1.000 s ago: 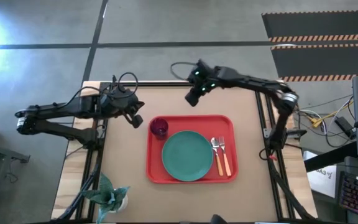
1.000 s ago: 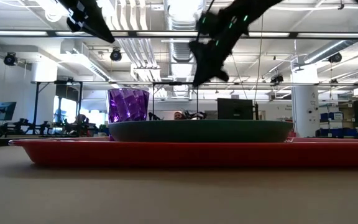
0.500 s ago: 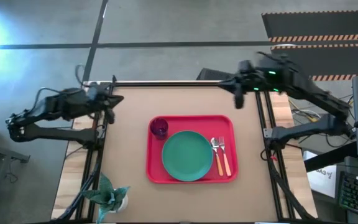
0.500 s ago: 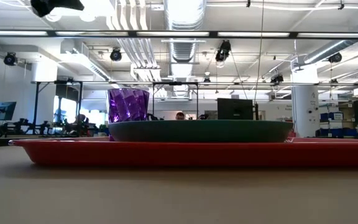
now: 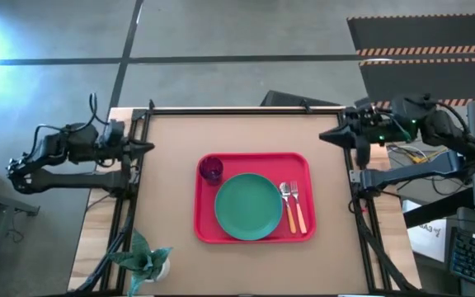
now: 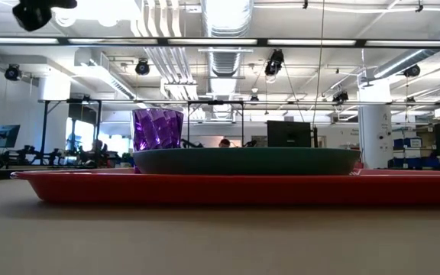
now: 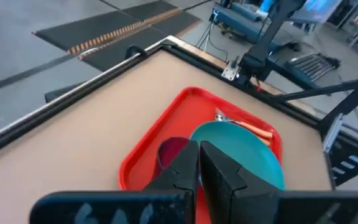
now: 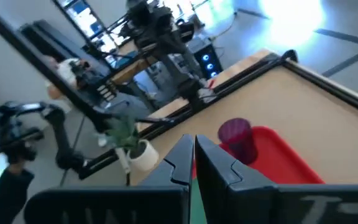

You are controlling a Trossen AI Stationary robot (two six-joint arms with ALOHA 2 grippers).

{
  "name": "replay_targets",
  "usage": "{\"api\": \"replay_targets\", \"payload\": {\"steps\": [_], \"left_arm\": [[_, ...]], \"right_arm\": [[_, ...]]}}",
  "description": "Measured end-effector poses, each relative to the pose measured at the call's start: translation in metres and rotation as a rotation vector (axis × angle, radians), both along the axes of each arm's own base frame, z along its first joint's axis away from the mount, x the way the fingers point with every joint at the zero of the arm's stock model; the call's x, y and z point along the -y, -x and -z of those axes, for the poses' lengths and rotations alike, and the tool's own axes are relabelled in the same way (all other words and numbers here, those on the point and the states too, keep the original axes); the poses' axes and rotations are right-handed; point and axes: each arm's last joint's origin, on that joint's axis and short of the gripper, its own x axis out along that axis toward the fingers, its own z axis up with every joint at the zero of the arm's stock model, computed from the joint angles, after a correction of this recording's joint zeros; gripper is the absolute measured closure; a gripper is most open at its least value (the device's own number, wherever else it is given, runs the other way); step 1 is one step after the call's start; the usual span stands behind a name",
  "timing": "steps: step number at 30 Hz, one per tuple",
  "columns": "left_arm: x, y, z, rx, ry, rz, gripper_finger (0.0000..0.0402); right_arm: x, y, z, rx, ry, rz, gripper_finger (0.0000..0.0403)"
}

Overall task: Pick and place plate/cup/fork/spoon on tray
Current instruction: Return to Home Position

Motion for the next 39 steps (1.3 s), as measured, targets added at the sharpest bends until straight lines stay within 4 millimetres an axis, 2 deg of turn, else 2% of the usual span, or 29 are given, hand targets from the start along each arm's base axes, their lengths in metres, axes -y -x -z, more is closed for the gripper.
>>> {"api": "replay_targets", "payload": {"steps": [2, 5, 9, 11, 14, 18, 24, 31, 35, 39], "left_arm": [[0.001, 0.002, 0.005, 0.005, 0.012, 0.019, 0.0402], [0.003, 0.003, 0.012, 0.018, 0.012, 0.088, 0.0402], [0.007, 0.009, 0.007, 0.188, -0.069, 0.22, 0.0402], [0.009, 0.017, 0.004, 0.259, -0.13, 0.282, 0.0402], [0.011, 0.028, 0.009, 0.284, -0.145, 0.291, 0.0402], [0.013, 0.04, 0.02, 0.324, -0.156, 0.291, 0.0402], [0.014, 0.041, 0.047, 0.346, -0.152, 0.327, 0.0402], [0.013, 0.032, 0.077, 0.332, -0.144, 0.344, 0.0402], [0.014, 0.026, 0.079, 0.358, -0.171, 0.386, 0.0402], [0.013, 0.02, 0.088, 0.344, -0.17, 0.405, 0.0402]], "right_arm": [[-0.004, 0.0, 0.004, 0.002, 0.033, -0.059, 0.0394], [-0.014, -0.017, 0.02, -0.043, 0.103, -0.298, 0.0394], [-0.022, -0.03, 0.034, 0.009, 0.178, -0.475, 0.0394], [-0.022, -0.02, 0.038, 0.042, 0.216, -0.497, 0.0394], [-0.021, 0.022, 0.037, 0.152, 0.249, -0.491, 0.0394], [-0.021, 0.045, 0.048, 0.233, 0.265, -0.494, 0.0394], [-0.023, 0.072, 0.072, 0.427, 0.269, -0.591, 0.0394], [-0.023, 0.071, 0.122, 0.464, 0.213, -0.576, 0.0394], [-0.023, 0.068, 0.148, 0.546, 0.206, -0.575, 0.0394], [-0.023, 0.062, 0.181, 0.545, 0.145, -0.571, 0.0394]]}}
